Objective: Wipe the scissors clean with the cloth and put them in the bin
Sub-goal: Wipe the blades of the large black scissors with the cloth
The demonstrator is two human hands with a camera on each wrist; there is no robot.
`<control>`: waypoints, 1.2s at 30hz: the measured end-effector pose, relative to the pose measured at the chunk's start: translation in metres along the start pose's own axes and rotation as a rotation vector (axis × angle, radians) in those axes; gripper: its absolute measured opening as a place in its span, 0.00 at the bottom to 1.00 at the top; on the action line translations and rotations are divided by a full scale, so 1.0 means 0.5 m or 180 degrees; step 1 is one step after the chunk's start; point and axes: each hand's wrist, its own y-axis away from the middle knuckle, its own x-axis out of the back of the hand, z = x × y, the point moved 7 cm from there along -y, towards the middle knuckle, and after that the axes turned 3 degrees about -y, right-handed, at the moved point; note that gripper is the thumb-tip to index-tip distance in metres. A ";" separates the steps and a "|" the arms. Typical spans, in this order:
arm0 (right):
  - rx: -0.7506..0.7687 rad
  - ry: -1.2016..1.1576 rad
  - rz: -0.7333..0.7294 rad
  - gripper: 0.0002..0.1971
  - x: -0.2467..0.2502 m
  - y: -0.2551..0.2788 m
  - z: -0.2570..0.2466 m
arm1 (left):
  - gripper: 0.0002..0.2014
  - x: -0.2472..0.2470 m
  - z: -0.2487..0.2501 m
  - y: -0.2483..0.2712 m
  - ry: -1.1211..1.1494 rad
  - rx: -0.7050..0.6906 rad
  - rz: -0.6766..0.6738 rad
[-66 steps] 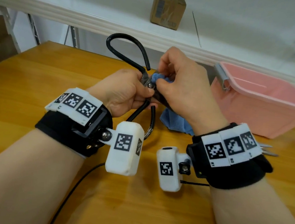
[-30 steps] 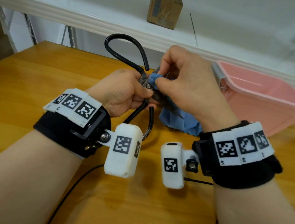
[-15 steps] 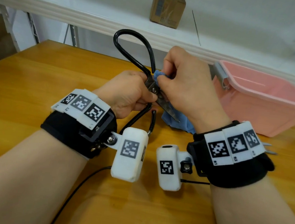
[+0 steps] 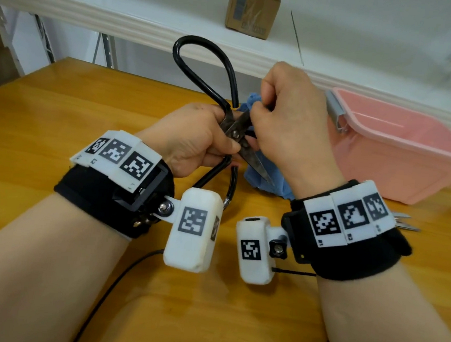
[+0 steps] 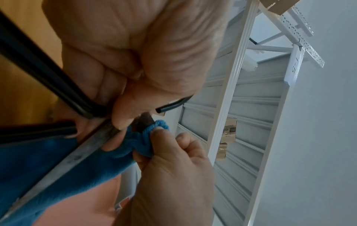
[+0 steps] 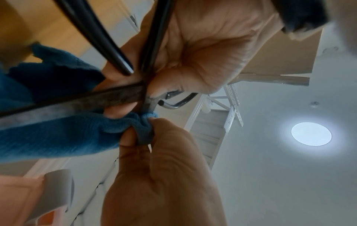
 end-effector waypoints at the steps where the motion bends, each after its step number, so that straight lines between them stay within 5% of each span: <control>1: 0.0021 0.0039 -0.0132 0.19 -0.005 0.000 -0.001 | 0.18 0.001 -0.001 0.000 0.0005 0.0016 0.0014; 4: 0.0133 0.0113 -0.0524 0.19 -0.027 0.004 -0.015 | 0.17 0.014 -0.004 0.000 0.0011 0.0030 0.0118; 10: -0.0005 -0.0101 -0.0070 0.13 -0.004 0.000 0.004 | 0.16 0.006 0.001 0.004 0.0090 0.0088 -0.0070; 21: -0.0586 -0.1780 -0.0041 0.11 0.044 -0.018 0.049 | 0.20 0.022 0.016 0.015 0.0557 0.0199 -0.0141; 26: -0.0528 -0.1426 0.0012 0.15 0.044 -0.014 0.046 | 0.19 0.021 0.016 0.019 0.0653 0.0230 -0.0119; 32: -0.0432 -0.1254 -0.0333 0.02 0.007 -0.005 0.016 | 0.15 0.022 0.016 0.017 0.0700 0.0251 -0.0098; 36: -0.0376 -0.0996 -0.0397 0.04 -0.003 -0.003 0.010 | 0.12 0.027 0.015 0.017 0.0628 0.0249 -0.0076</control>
